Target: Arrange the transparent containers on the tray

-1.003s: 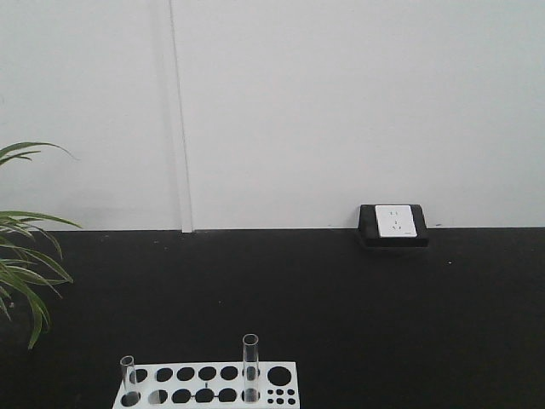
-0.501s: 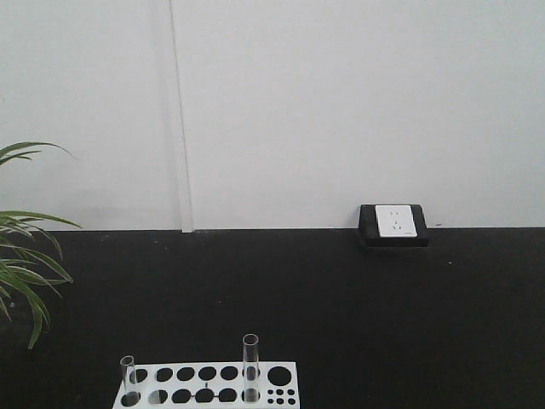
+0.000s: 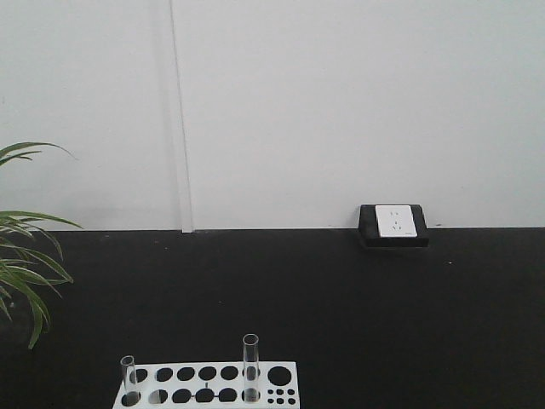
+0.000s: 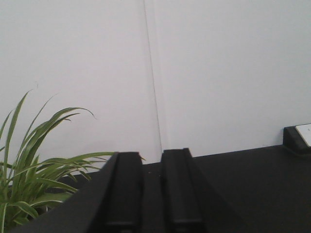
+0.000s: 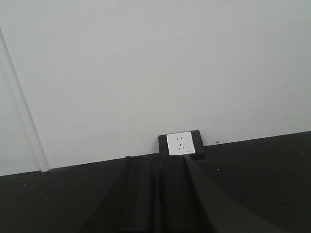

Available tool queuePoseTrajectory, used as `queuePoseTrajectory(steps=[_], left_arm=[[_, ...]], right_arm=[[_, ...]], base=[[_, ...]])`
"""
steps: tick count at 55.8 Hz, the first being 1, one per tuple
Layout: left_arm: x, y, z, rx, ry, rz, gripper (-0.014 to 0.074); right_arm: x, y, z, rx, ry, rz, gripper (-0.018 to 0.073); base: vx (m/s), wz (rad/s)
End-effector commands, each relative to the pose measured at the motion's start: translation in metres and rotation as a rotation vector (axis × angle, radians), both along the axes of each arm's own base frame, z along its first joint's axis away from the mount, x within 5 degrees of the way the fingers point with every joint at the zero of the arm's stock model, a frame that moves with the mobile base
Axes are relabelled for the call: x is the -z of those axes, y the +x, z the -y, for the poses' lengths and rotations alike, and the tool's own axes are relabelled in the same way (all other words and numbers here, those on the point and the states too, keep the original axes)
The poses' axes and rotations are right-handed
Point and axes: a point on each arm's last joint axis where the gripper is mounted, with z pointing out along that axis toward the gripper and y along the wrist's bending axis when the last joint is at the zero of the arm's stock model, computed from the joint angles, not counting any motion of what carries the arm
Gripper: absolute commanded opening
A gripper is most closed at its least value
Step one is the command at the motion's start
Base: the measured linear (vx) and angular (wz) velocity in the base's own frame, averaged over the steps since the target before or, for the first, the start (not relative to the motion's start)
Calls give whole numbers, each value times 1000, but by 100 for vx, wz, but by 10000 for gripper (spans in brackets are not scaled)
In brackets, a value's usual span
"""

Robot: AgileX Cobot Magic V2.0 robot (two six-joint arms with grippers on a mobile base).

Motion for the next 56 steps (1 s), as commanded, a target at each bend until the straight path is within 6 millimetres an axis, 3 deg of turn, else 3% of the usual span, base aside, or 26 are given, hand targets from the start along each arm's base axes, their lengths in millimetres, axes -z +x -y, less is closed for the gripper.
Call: queuePoseTrajectory(steps=[1, 6, 15, 31, 42, 49, 56], left_arm=[[-15, -1, 3, 27, -7, 63, 433], [-13, -1, 1, 9, -9, 38, 507], [-13, -2, 1, 7, -9, 41, 560], [-14, -4, 11, 106, -24, 111, 559], [34, -6, 29, 287, -10, 114, 559], [80, -9, 35, 355, -34, 34, 559], [115, -7, 37, 368, -39, -87, 559]], right_arm=[[-17, -1, 0, -3, -8, 97, 384], [-17, -1, 0, -2, -8, 90, 538], [-18, -1, 0, -4, -7, 102, 710], [-24, -2, -9, -74, 65, 175, 703], [1, -2, -35, -256, -56, 213, 648], [27, -7, -47, -352, -40, 209, 607], [44, -10, -52, -400, -37, 195, 578]], base=[[0, 0], [0, 0], [0, 0], [0, 0], [0, 0], [0, 0], [0, 0]])
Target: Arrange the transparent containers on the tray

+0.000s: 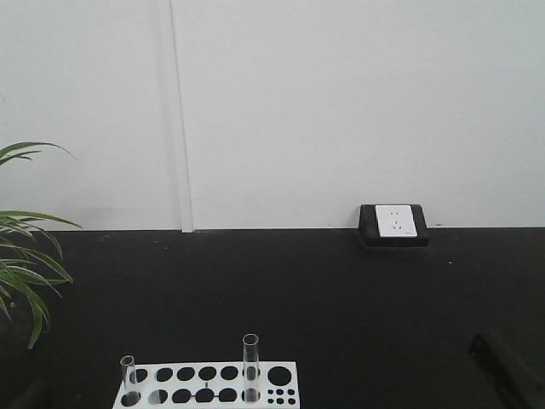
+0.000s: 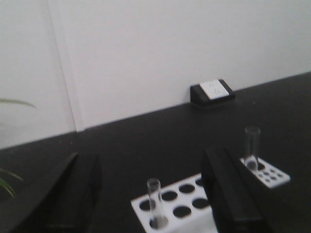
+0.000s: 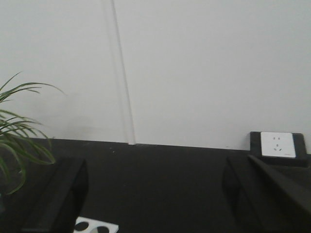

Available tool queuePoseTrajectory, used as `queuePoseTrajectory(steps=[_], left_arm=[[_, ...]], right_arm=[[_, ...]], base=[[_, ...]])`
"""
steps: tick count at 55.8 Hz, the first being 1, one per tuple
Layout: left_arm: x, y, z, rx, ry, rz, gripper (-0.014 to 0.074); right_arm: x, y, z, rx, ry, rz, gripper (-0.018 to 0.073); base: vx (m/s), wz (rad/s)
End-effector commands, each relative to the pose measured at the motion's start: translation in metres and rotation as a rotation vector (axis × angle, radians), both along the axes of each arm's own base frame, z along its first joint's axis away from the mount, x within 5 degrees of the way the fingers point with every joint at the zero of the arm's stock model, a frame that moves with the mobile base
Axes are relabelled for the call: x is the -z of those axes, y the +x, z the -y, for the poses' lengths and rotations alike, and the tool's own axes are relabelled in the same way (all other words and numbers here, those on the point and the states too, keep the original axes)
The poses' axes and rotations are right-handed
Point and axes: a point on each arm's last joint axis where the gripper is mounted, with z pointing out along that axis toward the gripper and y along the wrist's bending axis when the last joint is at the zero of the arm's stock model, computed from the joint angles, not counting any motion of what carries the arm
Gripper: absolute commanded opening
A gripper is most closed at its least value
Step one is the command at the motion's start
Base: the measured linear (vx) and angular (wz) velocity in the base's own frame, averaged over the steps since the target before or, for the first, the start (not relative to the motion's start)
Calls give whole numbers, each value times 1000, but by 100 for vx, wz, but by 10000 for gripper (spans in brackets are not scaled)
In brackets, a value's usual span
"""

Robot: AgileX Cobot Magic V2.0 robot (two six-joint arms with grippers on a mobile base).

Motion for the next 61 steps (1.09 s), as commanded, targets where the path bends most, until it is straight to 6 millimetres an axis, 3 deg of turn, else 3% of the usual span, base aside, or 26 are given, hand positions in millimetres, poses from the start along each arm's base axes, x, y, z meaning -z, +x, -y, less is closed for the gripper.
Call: queuePoseTrajectory(steps=[1, 18, 35, 43, 61], left_arm=[[7, 4, 5, 52, -39, 0, 559], [40, 38, 22, 197, -51, -27, 559], [70, 73, 14, 71, -196, 73, 559], [87, 86, 17, 81, -189, 15, 559], [77, 109, 22, 116, -185, 81, 559]], right_arm=[[-9, -3, -4, -38, 31, 117, 575], [-12, -4, -3, -40, 46, 154, 572], [-12, -4, -3, -40, 45, 153, 572], [-12, -4, -3, -40, 45, 152, 572], [-12, -4, -3, -39, 46, 152, 572]], base=[[0, 0], [0, 0], [0, 0], [0, 0], [0, 0]])
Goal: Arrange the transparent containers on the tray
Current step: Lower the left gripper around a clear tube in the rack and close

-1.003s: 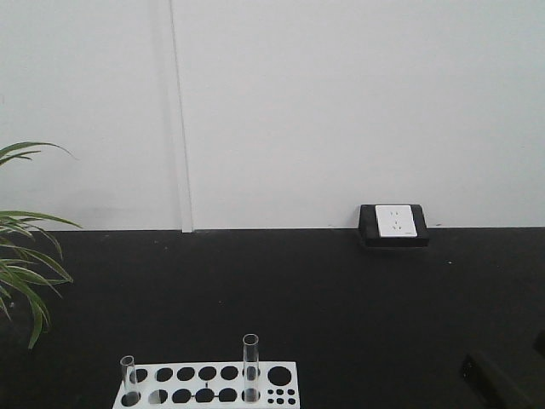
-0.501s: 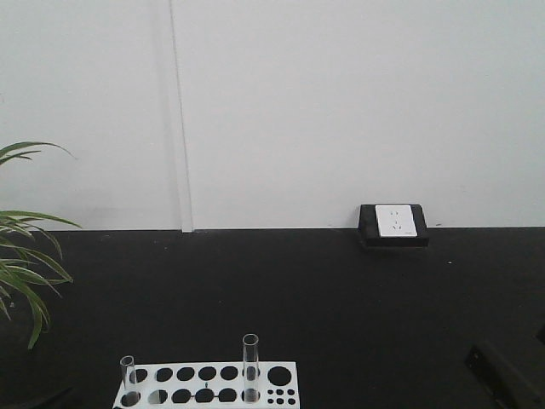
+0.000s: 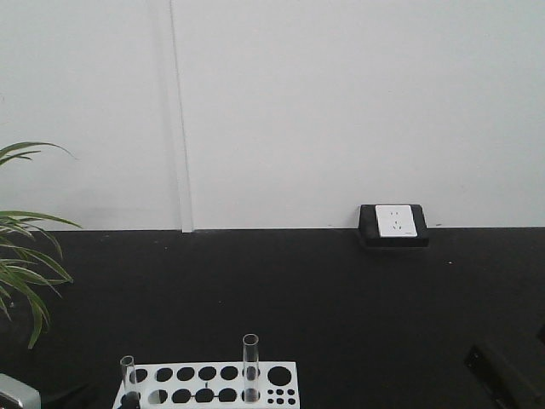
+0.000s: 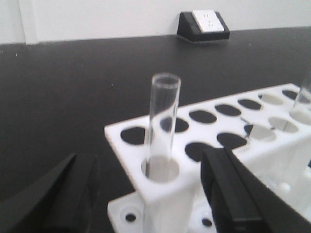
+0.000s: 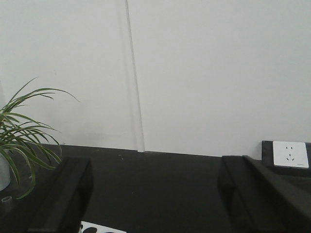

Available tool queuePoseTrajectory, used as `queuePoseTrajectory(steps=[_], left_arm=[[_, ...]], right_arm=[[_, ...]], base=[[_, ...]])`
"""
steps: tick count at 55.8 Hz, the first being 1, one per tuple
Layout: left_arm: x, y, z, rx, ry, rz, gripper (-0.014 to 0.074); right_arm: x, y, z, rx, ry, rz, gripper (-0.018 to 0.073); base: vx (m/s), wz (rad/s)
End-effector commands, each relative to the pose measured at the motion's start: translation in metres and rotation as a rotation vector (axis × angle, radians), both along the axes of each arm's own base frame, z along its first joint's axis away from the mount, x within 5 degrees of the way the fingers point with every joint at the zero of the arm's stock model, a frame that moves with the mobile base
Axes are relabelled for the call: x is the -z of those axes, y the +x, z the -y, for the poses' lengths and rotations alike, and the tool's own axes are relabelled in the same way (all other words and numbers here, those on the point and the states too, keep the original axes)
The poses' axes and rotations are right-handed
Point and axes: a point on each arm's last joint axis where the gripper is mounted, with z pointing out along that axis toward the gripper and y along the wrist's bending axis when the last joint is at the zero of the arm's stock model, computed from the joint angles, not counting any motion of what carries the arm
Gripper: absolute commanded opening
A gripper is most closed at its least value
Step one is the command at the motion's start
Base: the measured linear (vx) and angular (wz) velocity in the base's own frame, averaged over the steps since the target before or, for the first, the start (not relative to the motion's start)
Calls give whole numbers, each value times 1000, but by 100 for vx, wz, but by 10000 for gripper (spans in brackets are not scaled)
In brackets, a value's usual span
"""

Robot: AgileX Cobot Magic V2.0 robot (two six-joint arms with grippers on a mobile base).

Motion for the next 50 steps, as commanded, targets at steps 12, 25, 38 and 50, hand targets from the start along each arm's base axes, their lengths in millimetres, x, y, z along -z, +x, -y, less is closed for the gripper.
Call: queuePoseTrajectory(steps=[12, 25, 38, 50], left_arm=[[-43, 17, 10, 87, -95, 310, 559], [-44, 34, 14, 105, -72, 301, 470], [-44, 36, 15, 120, -73, 304, 89], [-50, 36, 15, 121, -103, 351, -8]], right_arm=[[-17, -1, -1, -11, 33, 106, 572], [-17, -1, -1, -11, 33, 106, 572], [-17, -1, -1, -11, 33, 106, 572], [-17, -1, -1, -11, 33, 106, 572]], base=[[0, 0], [0, 0], [0, 0], [0, 0]])
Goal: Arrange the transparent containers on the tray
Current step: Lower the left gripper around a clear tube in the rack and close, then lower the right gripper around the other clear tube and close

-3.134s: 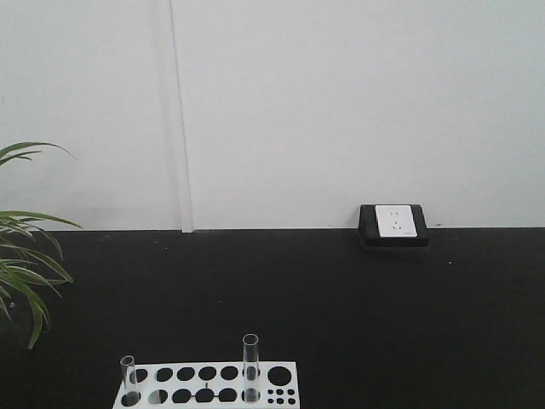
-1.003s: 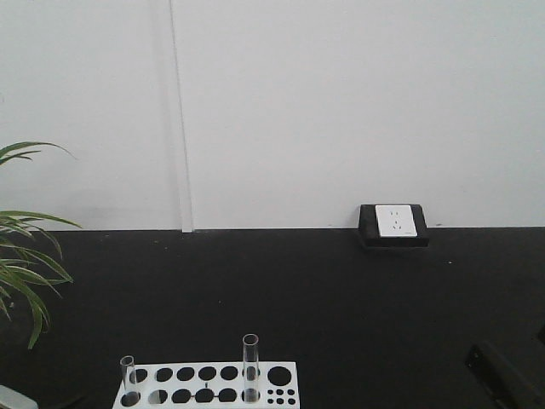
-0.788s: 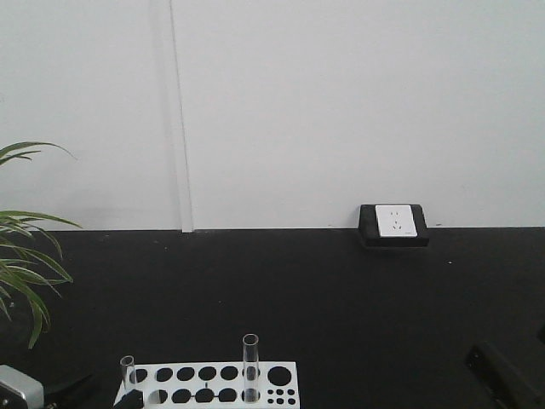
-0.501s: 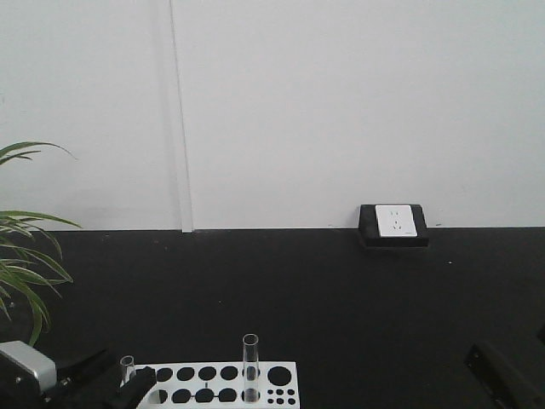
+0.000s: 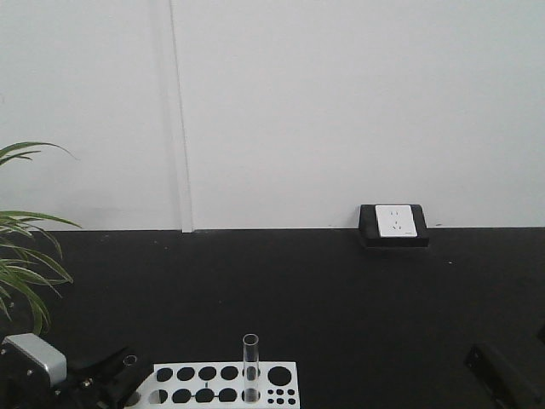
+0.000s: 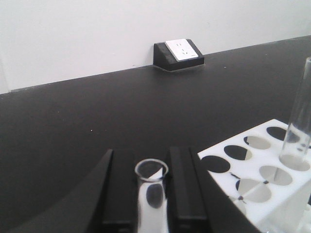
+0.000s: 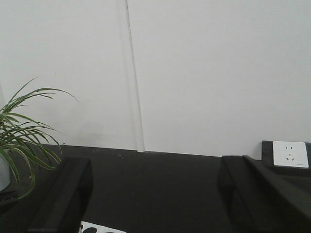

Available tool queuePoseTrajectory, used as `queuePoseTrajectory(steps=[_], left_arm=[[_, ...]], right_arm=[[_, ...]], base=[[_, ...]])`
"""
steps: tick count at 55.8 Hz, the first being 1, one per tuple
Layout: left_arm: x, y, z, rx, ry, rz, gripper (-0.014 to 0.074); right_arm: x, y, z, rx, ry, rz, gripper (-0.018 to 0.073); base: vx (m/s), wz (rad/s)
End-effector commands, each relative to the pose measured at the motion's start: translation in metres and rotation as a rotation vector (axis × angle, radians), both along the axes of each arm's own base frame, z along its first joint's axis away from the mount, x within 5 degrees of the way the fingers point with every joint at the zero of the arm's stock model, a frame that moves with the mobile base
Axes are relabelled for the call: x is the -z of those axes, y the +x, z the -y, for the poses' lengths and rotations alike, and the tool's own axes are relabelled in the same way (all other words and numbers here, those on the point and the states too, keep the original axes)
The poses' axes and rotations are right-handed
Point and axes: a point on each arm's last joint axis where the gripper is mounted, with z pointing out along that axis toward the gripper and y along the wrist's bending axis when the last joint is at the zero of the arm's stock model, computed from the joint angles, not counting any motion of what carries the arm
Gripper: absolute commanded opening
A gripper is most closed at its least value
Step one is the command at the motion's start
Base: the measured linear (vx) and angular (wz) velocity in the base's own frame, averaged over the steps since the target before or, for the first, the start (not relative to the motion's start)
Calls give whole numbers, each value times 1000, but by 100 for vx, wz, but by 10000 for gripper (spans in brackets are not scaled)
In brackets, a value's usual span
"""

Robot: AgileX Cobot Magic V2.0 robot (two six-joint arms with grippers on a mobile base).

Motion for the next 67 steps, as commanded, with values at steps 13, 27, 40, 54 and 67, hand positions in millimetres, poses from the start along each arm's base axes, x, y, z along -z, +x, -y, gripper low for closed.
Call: queuePoseTrajectory(steps=[13, 27, 40, 54, 67], left_arm=[[-87, -12, 1, 35, -199, 351, -6], [-184, -29, -3, 1, -153, 389, -6], [-231, -61, -12, -67, -126, 361, -6], [-250, -97, -25, -176, -96, 389, -6], [-255, -115, -35, -268, -77, 366, -6]], right_arm=[[-17, -1, -1, -10, 32, 105, 572], [-5, 11, -7, -17, -34, 25, 572], [26, 44, -32, -146, -135, -45, 572], [48, 91, -75, -419, -91, -53, 556], [53, 130, -104, -584, -87, -50, 547]], base=[[0, 0], [0, 0], [0, 0], [0, 0], [0, 0]])
